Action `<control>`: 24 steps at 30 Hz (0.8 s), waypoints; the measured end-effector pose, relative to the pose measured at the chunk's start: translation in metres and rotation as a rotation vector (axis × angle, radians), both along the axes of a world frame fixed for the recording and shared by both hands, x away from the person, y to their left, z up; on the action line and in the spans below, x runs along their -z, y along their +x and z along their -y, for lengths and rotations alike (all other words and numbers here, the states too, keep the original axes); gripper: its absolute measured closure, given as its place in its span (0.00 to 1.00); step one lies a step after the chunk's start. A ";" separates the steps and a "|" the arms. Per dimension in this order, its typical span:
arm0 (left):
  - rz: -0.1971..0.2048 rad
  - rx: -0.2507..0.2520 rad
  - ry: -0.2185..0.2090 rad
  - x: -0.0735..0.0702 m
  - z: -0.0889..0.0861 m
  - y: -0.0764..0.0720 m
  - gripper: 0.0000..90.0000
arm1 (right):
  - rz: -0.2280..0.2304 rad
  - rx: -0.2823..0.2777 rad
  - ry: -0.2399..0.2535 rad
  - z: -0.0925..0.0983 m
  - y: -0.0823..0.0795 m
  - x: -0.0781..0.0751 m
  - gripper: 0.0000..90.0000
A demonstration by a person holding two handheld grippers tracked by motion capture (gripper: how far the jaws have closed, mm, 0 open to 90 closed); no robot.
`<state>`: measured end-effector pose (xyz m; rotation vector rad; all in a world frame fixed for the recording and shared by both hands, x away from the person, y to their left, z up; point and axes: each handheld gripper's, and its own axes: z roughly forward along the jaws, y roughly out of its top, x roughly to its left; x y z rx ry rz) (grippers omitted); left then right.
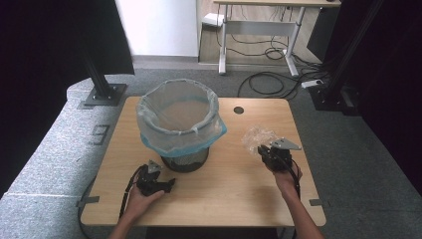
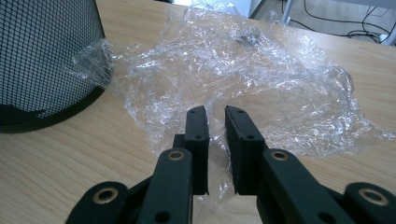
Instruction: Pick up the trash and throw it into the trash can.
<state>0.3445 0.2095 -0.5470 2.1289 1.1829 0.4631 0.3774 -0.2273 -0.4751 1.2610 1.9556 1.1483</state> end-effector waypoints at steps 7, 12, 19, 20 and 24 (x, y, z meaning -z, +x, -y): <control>0.000 0.000 0.000 0.000 0.000 0.000 0.17 | 0.010 -0.007 0.016 0.001 -0.003 -0.004 0.88; 0.000 0.000 0.000 0.000 0.000 0.000 0.17 | 0.007 -0.001 0.026 0.001 -0.003 -0.005 0.88; 0.000 0.003 -0.001 0.000 0.000 0.001 0.17 | 0.011 0.014 0.047 -0.003 -0.004 -0.007 0.88; 0.000 0.004 -0.001 0.000 0.000 0.001 0.17 | 0.013 0.014 0.046 -0.005 -0.003 -0.008 0.88; -0.002 0.011 -0.002 0.000 0.001 0.003 0.17 | 0.032 0.001 0.041 -0.014 -0.002 -0.012 0.88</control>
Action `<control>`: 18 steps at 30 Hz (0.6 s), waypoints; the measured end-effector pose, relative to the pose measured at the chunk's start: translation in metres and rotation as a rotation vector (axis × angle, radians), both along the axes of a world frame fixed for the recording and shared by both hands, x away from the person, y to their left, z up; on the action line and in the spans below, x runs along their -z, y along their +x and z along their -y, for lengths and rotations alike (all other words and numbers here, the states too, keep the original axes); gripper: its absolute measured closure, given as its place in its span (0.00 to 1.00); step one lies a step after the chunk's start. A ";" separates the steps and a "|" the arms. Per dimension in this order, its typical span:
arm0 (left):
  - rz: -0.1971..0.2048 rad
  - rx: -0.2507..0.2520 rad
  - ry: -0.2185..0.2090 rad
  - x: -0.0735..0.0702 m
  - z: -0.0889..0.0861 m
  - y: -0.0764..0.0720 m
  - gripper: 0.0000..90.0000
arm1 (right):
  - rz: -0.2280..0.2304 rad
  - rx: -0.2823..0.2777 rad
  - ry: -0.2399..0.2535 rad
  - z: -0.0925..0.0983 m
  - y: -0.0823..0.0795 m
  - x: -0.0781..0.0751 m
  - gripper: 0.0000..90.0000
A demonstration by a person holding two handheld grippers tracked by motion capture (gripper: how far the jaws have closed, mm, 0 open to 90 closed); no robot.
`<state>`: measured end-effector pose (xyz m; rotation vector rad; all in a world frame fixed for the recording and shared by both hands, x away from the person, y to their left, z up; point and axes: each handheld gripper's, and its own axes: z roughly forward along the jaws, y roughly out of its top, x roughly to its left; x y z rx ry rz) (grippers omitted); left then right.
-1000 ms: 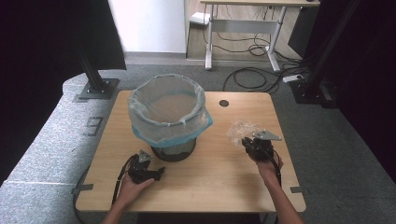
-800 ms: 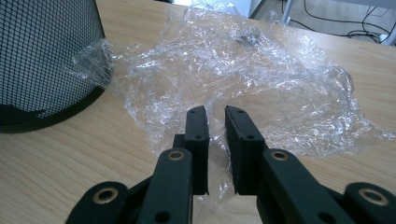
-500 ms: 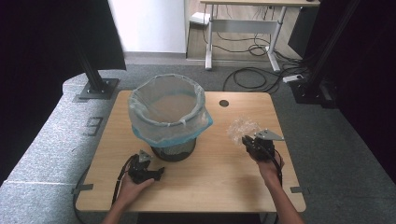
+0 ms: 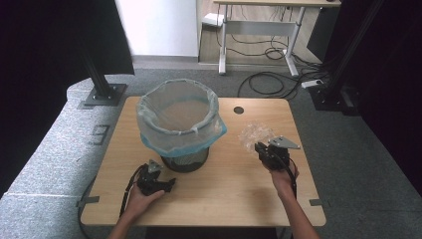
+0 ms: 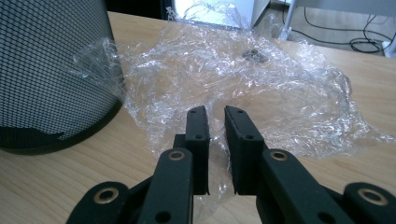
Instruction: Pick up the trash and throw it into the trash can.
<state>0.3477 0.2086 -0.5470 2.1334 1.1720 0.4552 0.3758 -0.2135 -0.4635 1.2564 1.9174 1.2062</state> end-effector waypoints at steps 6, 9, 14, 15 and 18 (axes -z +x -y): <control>0.000 -0.002 -0.002 0.000 0.001 0.000 0.17 | 0.036 -0.014 0.029 -0.006 0.001 -0.013 0.88; 0.001 -0.003 -0.002 0.000 0.001 0.000 0.17 | 0.053 -0.020 0.052 -0.005 -0.003 -0.021 0.88; 0.000 -0.006 -0.002 0.000 0.001 0.000 0.17 | 0.081 -0.021 0.076 -0.004 -0.008 -0.033 0.89; 0.000 -0.006 -0.002 0.000 0.001 0.000 0.17 | 0.091 -0.022 0.081 -0.007 -0.010 -0.036 0.89; 0.000 -0.006 -0.003 0.000 0.001 0.000 0.17 | 0.093 -0.028 0.079 -0.010 -0.011 -0.038 0.89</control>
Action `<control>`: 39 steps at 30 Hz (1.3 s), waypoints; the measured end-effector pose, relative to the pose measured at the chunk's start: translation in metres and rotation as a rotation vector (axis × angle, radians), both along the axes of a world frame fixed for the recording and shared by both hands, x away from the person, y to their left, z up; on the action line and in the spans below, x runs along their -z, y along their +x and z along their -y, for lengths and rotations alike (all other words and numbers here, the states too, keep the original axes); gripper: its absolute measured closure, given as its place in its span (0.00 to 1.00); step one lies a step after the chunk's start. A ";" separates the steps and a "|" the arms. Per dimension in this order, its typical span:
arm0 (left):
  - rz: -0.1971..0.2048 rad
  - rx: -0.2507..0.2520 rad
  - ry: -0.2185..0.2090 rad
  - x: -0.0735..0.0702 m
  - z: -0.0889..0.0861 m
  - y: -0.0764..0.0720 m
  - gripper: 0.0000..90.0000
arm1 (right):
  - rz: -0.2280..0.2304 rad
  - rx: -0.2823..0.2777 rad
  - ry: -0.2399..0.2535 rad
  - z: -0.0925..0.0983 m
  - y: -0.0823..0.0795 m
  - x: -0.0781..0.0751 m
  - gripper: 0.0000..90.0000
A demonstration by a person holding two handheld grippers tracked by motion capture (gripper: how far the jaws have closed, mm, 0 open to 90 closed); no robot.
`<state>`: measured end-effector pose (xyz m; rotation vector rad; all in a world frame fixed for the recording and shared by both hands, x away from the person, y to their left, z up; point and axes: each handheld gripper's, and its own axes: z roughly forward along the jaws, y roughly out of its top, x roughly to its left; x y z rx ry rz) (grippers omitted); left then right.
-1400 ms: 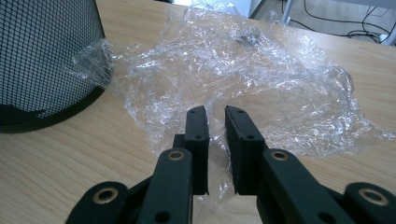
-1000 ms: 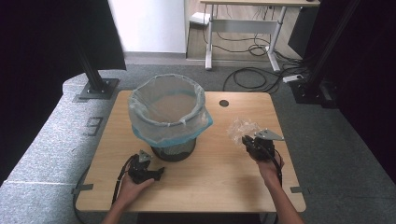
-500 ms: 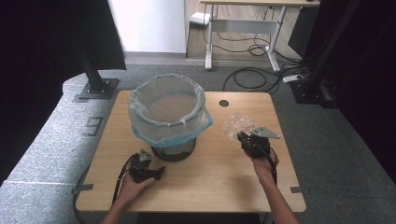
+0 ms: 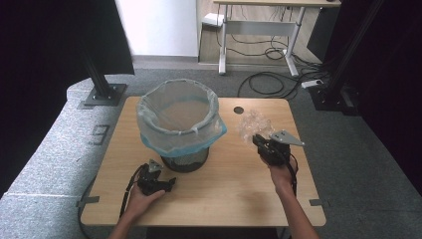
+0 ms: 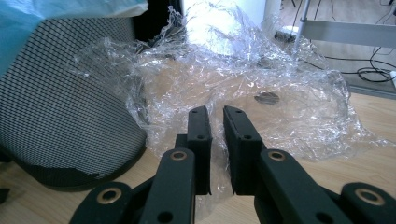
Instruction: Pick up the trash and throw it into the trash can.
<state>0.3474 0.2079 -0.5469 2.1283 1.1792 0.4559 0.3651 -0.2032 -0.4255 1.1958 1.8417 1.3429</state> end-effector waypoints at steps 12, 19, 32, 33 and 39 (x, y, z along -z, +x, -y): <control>0.000 0.000 0.000 0.000 0.000 0.000 0.17 | 0.093 -0.032 -0.006 -0.024 -0.004 -0.023 0.90; 0.000 0.000 0.000 0.000 0.000 0.000 0.17 | 0.123 -0.048 -0.022 -0.030 -0.007 -0.036 0.90; 0.000 0.000 0.000 0.000 0.000 0.000 0.17 | 0.146 -0.071 -0.029 -0.041 -0.004 -0.059 0.90; 0.000 0.000 0.000 0.000 0.000 0.000 0.17 | 0.148 -0.075 -0.029 -0.044 -0.003 -0.062 0.90; -0.001 0.001 0.003 0.000 0.000 0.000 0.17 | 0.160 -0.085 -0.023 -0.052 0.000 -0.073 0.90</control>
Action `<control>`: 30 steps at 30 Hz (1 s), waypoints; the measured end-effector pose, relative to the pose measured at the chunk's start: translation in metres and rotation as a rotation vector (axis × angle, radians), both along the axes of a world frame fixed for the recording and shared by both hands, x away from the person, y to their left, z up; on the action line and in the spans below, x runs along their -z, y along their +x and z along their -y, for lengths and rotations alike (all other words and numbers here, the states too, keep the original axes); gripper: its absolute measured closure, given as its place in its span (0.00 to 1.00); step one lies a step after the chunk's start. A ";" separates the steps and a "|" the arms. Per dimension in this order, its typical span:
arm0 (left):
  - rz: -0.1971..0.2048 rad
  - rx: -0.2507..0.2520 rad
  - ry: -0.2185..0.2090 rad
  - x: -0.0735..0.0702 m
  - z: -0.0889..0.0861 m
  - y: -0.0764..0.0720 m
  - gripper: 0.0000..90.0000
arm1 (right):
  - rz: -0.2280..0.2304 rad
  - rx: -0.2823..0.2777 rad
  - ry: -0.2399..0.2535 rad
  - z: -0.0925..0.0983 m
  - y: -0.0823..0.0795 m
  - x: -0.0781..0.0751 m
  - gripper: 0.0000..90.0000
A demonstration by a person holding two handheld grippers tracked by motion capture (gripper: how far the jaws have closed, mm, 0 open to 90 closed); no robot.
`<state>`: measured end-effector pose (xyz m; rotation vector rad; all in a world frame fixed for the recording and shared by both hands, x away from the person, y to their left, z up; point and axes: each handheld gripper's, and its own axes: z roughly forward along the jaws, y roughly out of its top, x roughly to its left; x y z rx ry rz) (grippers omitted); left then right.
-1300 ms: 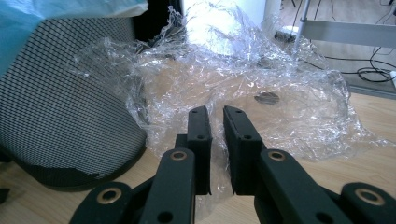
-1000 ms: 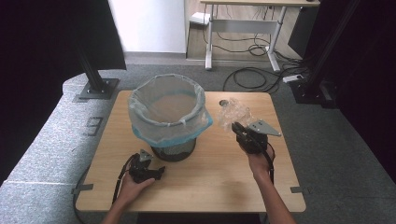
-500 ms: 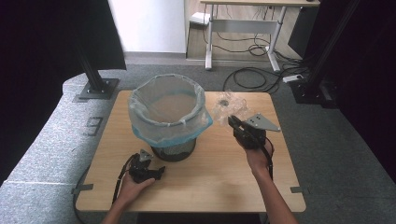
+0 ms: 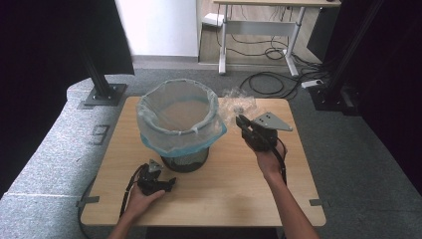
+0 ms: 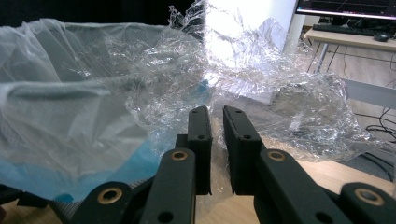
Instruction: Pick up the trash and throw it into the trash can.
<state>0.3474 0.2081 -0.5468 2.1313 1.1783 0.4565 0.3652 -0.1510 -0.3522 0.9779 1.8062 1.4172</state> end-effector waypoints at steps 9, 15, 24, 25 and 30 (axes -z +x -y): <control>0.000 0.001 0.002 0.000 0.000 0.000 0.17 | 0.007 -0.024 -0.001 -0.016 0.004 -0.011 0.89; 0.000 0.001 0.002 0.000 0.000 0.000 0.17 | 0.022 -0.042 -0.002 -0.026 0.004 -0.019 0.89; 0.000 0.001 0.001 0.000 0.000 0.000 0.17 | 0.022 -0.065 -0.014 -0.039 0.008 -0.023 0.89; 0.000 0.001 0.002 0.000 0.000 0.000 0.17 | 0.022 -0.067 -0.014 -0.041 0.009 -0.023 0.89; 0.001 0.000 0.004 0.000 0.000 0.000 0.17 | 0.025 -0.091 -0.012 -0.054 0.011 -0.025 0.89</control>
